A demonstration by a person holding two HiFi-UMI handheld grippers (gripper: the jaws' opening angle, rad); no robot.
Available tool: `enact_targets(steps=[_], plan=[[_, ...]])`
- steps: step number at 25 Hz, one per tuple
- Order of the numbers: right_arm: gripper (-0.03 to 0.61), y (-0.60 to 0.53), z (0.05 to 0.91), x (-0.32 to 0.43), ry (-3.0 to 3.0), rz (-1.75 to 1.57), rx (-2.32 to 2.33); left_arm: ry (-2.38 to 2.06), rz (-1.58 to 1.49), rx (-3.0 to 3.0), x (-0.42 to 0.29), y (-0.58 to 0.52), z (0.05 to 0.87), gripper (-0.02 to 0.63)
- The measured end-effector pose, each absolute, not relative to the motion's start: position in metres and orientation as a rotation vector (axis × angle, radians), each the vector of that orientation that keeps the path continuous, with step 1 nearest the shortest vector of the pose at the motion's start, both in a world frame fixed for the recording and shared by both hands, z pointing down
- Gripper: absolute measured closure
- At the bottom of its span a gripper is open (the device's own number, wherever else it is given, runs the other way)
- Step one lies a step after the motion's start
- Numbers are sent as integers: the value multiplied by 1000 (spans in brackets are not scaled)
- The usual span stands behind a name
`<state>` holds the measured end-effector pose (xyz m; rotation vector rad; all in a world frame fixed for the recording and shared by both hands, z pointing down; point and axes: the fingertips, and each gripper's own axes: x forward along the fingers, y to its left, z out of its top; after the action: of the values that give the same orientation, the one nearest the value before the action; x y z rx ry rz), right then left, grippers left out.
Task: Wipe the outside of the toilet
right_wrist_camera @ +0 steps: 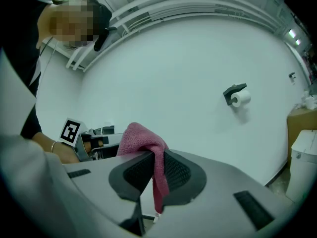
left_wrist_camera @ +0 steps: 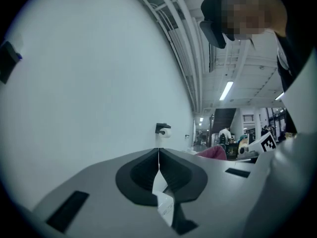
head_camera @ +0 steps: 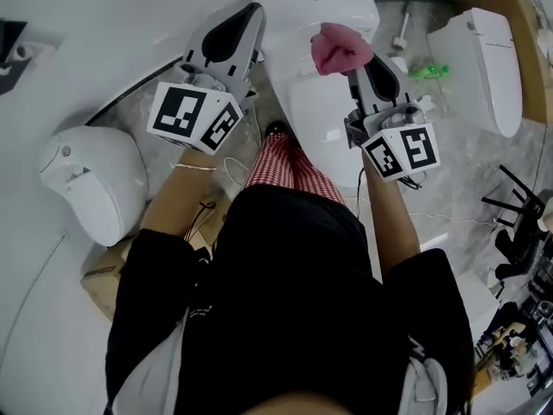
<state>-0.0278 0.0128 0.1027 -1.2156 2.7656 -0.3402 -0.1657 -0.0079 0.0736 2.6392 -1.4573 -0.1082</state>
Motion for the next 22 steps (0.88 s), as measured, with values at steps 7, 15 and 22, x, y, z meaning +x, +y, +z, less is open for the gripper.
enact_targets(steps=[7,15,22], plan=[[518,7,84,-27,2673,-326,-1358,-1237,-52,2736,-139,-36,80,603],[518,-3,77,15,2623,-343,-1382,-1169,-24,2788,-88,-36,73,603],[518,-4,81,51,2665,-370,-1232,-1325,10,2738,-59,-21,73,603]])
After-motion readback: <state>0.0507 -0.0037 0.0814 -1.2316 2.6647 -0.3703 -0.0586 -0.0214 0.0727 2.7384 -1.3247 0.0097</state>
